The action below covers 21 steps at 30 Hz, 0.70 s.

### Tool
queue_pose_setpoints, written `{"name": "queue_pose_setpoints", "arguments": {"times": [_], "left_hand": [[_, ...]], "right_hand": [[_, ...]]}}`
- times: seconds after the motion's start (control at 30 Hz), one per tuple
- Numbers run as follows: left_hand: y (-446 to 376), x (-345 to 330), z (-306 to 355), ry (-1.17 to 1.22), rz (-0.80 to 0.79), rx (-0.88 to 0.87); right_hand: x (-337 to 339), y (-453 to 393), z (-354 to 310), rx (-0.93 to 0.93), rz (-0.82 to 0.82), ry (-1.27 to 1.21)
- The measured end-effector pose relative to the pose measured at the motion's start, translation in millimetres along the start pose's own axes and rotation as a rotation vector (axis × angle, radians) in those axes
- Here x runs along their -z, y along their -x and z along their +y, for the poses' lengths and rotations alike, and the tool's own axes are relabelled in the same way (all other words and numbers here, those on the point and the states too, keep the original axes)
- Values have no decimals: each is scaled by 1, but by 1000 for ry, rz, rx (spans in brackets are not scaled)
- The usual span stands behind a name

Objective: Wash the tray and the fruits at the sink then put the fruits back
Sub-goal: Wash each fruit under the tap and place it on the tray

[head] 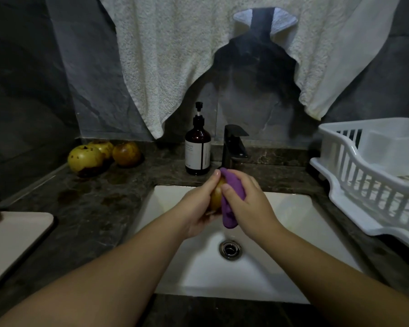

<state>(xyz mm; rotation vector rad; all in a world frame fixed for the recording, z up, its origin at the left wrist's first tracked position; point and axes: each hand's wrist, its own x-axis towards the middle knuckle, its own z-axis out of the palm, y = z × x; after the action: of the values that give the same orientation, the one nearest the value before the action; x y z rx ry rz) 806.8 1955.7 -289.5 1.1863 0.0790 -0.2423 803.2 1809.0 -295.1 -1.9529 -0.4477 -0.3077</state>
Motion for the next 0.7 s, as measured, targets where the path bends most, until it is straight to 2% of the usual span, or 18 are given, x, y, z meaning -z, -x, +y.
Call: {"name": "queue_pose_setpoints", "arguments": {"times": [0.1,0.23,0.37,0.5,0.63,0.7], "left_hand": [[-1,1,1,54,-1,-40],[2,0,-3,2,-91,34],[1,6,2,34,-48,-44],[1,6,-2,4,-100,32],[-2,9,-1,-69,-27,8],[-2,7,-1,4,-19,0]], "right_hand": [[5,-7,0,-66,16,-126],[6,-1,0,-23,-10,-20],[10,-5,-1,-69,-21,-138],[5,-2,1,9,-32,11],[7,-7,3,-136,-67,-94],[7,-5,1,-77,-36,-48]]}}
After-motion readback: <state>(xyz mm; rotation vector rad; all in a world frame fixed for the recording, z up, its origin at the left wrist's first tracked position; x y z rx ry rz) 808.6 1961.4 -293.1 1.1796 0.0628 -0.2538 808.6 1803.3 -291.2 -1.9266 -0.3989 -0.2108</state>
